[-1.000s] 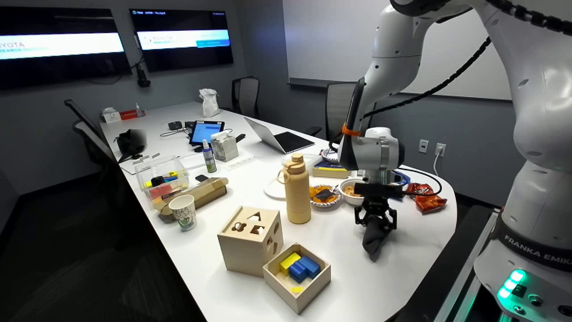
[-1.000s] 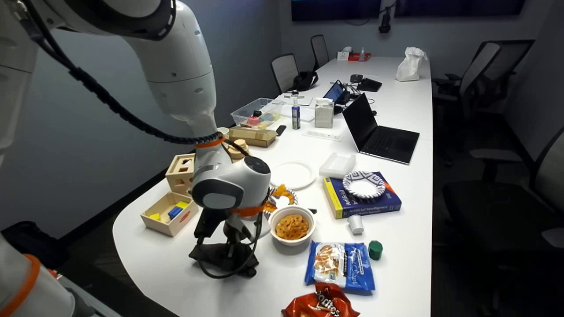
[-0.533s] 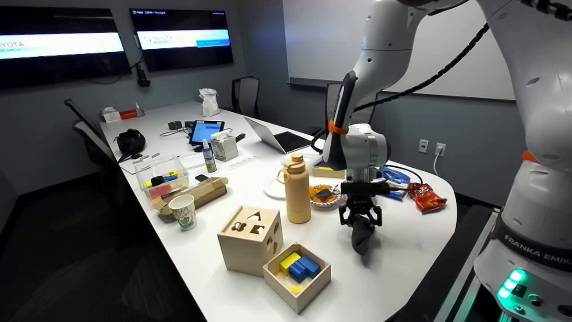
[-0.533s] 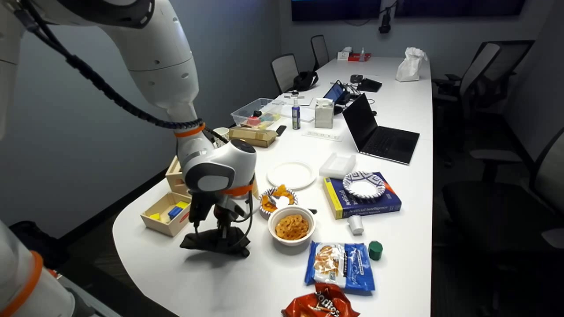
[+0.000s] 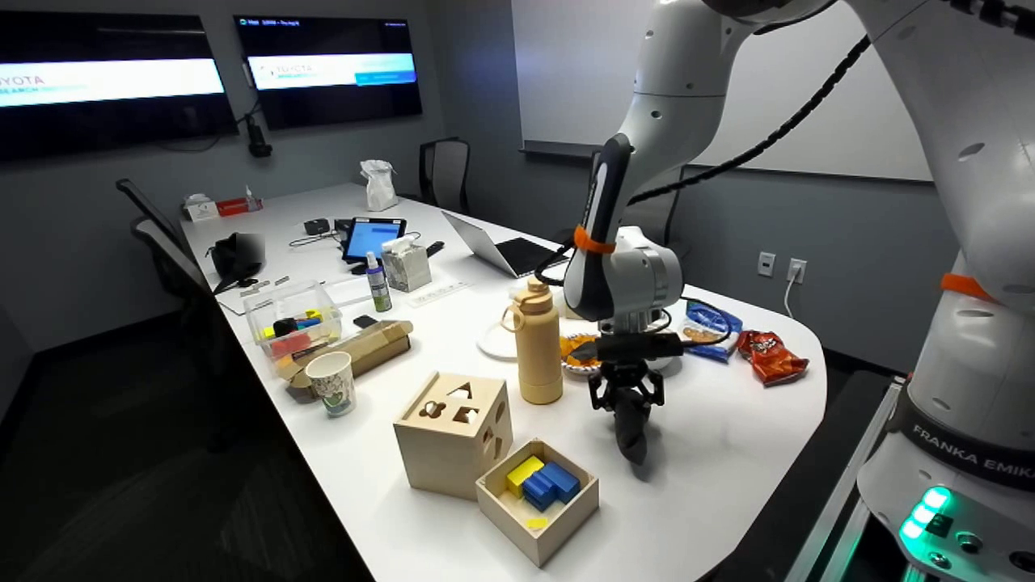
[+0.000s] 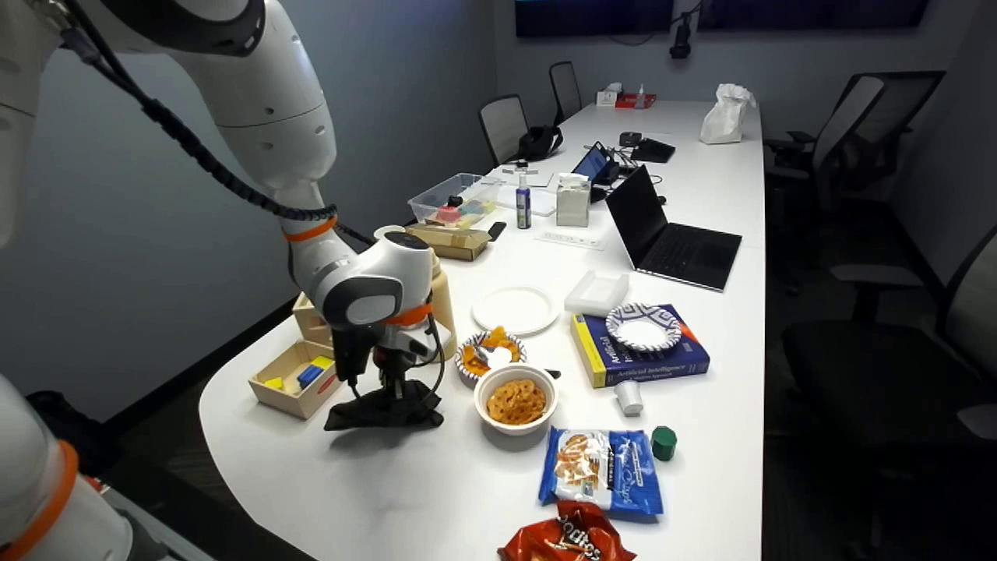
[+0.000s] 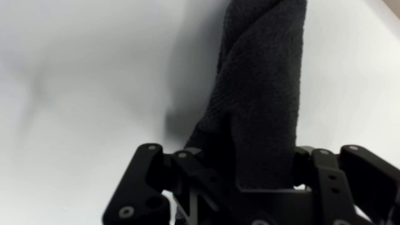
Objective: Use the black towel to wipe the table
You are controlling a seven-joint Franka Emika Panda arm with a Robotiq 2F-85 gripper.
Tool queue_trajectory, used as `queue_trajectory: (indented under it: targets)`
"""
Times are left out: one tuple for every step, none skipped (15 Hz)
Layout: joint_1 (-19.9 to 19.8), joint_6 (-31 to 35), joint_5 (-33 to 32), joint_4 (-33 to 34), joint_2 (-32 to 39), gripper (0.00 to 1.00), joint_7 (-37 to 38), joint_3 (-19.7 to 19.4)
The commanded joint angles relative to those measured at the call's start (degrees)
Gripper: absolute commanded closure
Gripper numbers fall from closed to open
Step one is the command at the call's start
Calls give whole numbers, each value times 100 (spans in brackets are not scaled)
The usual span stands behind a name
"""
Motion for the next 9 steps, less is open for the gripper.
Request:
queue_trajectory:
  targets:
    - [30,189,-202,106,131,95,-117,184]
    - [-14,232,-192,91,133,95,-209,294]
    - [-76,256,-173,88,152,95,-334,409]
    - [-111,246,-147,67,148,95,-421,504]
    - [-134,218,-134,27,142,95,-505,592]
    - [-136,175,-116,-16,134,95,-514,640]
    - [-133,145,-80,-116,90,95,-491,687]
    - [-148,138,-27,-210,54,95,-453,739]
    - [-157,94,73,-373,-28,95,-319,756]
